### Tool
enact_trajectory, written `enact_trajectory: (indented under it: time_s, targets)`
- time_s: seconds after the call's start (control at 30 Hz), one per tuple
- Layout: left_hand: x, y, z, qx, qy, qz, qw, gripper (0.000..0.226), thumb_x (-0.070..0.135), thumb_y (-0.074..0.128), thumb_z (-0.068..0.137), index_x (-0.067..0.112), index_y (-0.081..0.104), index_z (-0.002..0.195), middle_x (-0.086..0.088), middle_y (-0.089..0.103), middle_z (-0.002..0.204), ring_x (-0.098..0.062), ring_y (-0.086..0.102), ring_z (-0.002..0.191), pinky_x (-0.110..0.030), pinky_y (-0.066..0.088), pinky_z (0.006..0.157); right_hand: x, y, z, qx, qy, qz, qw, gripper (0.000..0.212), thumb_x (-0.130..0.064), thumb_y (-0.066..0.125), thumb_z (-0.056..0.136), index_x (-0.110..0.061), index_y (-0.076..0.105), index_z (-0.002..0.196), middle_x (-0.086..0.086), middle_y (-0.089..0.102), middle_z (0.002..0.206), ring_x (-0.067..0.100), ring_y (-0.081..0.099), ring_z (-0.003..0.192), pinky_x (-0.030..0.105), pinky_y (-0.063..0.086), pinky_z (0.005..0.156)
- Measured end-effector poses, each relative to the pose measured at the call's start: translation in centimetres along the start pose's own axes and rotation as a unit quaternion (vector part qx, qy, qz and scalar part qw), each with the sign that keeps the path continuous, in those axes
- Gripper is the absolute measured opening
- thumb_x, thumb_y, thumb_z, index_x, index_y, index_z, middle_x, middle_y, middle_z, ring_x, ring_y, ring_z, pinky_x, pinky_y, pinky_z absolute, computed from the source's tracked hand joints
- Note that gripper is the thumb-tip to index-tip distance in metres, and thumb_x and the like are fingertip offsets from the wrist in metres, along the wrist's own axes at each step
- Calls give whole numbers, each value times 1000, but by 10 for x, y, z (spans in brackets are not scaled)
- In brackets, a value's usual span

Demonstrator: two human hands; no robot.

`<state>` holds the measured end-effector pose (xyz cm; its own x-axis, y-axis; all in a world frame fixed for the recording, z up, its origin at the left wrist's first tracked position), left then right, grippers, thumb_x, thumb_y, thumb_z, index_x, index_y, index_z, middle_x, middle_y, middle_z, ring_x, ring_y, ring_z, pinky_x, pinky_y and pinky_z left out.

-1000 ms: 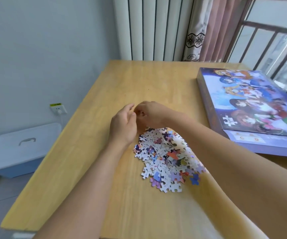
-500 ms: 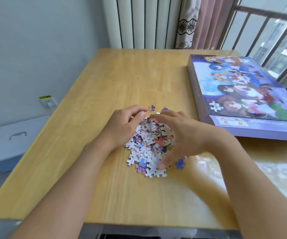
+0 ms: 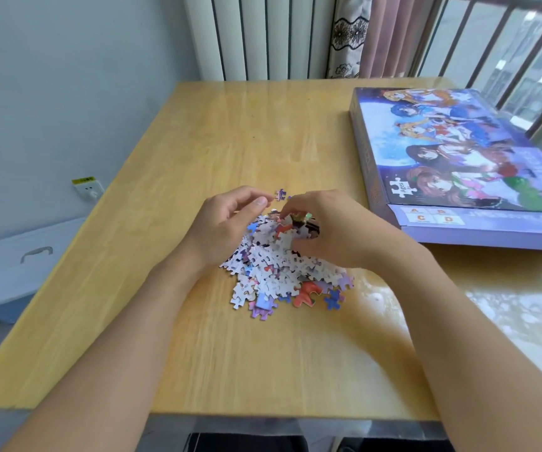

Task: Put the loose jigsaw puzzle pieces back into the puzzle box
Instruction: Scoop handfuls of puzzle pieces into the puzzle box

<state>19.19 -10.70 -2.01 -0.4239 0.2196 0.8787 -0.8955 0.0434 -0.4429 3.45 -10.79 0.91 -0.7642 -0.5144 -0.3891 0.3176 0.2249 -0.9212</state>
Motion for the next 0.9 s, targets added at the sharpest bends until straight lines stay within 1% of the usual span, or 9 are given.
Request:
enact_trajectory:
  time_s: [0.07, 0.13, 0.23, 0.3, 0.43, 0.63, 0.7, 0.8, 0.9]
  targets:
    - [2, 3, -2, -48, -1, -8, 999, 44, 54, 63, 83, 28, 70, 118, 11, 71, 118, -6, 62, 117, -41, 48, 105, 3, -2, -1, 6, 11, 13, 1000, 44, -27, 73, 87, -22, 62, 130, 0, 66, 114, 22, 59, 104, 40, 50, 89]
    - [3, 10, -7, -119, 5, 37, 992, 69, 61, 79, 68, 36, 62, 129, 16, 63, 130, -3, 56, 125, -38, 44, 108, 7, -4, -2, 11, 25, 34, 999, 50, -35, 74, 87, -23, 60, 133, -1, 64, 118, 20, 59, 106, 36, 50, 87]
    - [3, 16, -12, -148, 26, 130, 980, 101, 58, 93, 48, 42, 51, 139, 26, 54, 136, 5, 48, 130, -29, 39, 112, 18, -2, -4, -13, 67, 84, 994, 73, -48, 81, 77, -27, 52, 141, -9, 60, 124, 12, 58, 101, 20, 46, 70]
    - [2, 16, -10, -126, 21, 113, 985, 103, 52, 96, 46, 43, 51, 139, 27, 57, 133, 7, 51, 127, -29, 42, 110, 22, 1, -6, -35, 88, 108, 990, 90, -52, 88, 67, -30, 48, 144, -13, 57, 126, 9, 56, 101, 15, 42, 66]
    - [-2, 15, -7, -97, 23, 75, 992, 94, 40, 98, 51, 40, 55, 136, 22, 63, 128, 3, 56, 122, -32, 45, 108, 19, 6, -4, -29, 96, 140, 985, 106, -46, 96, 55, -28, 46, 146, -11, 56, 127, 8, 56, 97, 22, 46, 69]
    - [-2, 18, -4, -59, 29, -8, 998, 88, 27, 96, 55, 30, 57, 135, 12, 63, 130, -2, 53, 128, -25, 43, 110, 23, 10, -2, -25, 120, 245, 962, 90, -31, 96, 62, -30, 54, 141, -23, 56, 106, -6, 58, 82, 7, 44, 51]
    - [0, 18, -2, -53, 34, -19, 998, 87, 23, 94, 56, 29, 57, 134, 12, 62, 131, -4, 53, 129, -26, 42, 110, 21, 12, -2, -23, 119, 267, 956, 81, -30, 96, 62, -32, 59, 135, -21, 58, 107, -5, 59, 82, 9, 46, 57]
    - [3, 20, -1, -46, 41, -35, 997, 83, 12, 86, 57, 32, 56, 132, 10, 60, 134, -5, 51, 130, -28, 41, 111, 16, 15, 1, -23, 105, 287, 952, 66, -29, 96, 63, -31, 68, 122, -13, 62, 109, 2, 62, 90, 26, 54, 75]
    - [8, 22, -1, -49, 54, -54, 996, 85, 10, 83, 58, 40, 52, 131, 13, 55, 140, -1, 46, 135, -19, 38, 109, 15, 17, 4, -30, 99, 308, 946, 57, -28, 94, 66, -30, 71, 118, -4, 64, 114, 14, 64, 104, 40, 54, 92]
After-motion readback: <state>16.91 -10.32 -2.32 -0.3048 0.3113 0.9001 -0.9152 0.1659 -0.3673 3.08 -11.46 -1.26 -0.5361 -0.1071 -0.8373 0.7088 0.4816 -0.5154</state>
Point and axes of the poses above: each hand's wrist, its own z-axis towards the middle knuckle, its own y-axis out of the palm, x = y × z, the point moved 7 cm from there along z, towards the middle knuckle
